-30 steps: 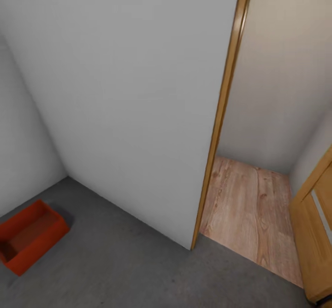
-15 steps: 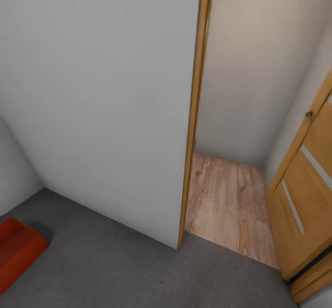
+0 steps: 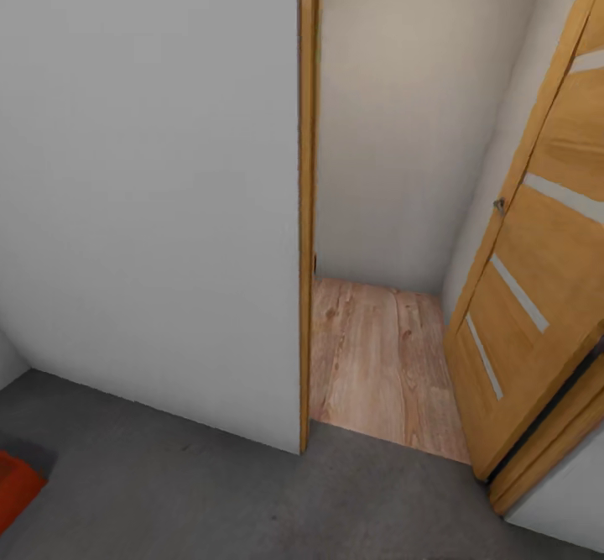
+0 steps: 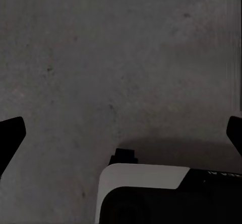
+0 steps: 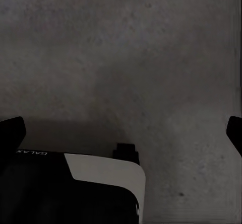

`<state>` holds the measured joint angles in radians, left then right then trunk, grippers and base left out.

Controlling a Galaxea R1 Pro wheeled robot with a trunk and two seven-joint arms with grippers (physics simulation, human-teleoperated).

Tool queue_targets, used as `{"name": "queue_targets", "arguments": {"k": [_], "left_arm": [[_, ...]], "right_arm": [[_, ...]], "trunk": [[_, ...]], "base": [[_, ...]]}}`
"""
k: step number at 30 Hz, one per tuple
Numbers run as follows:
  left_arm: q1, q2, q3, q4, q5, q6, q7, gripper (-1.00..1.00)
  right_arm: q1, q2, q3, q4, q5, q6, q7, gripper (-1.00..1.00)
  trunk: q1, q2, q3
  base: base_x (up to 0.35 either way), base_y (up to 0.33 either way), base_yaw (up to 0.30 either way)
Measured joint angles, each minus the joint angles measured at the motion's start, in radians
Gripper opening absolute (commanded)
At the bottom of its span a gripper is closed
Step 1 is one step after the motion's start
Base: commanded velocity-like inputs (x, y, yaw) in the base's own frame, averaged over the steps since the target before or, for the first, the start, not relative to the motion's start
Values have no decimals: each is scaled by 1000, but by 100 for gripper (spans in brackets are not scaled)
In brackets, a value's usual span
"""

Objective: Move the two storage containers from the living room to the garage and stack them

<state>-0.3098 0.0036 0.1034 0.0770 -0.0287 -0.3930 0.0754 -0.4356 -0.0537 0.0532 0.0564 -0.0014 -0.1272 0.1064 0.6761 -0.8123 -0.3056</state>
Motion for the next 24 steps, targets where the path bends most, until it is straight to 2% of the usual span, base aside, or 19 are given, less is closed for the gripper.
{"name": "queue_targets", "arguments": {"k": [5,16,24], "left_arm": [[0,-1,0,0,0,0,-1,100],[0,0,0,0,0,0,-1,100],[0,3,4,0,0,0,0,100]], "right_arm": [[0,0,0,0,0,0,0,100],[-1,0,0,0,-1,0,0,100],[-1,0,0,0,-1,0,0,100]], "trunk": [[-19,35,18],[-19,35,22],[-50,91,51]], "base": [[0,0,-274],[0,0,-274],[0,0,-274]]}}
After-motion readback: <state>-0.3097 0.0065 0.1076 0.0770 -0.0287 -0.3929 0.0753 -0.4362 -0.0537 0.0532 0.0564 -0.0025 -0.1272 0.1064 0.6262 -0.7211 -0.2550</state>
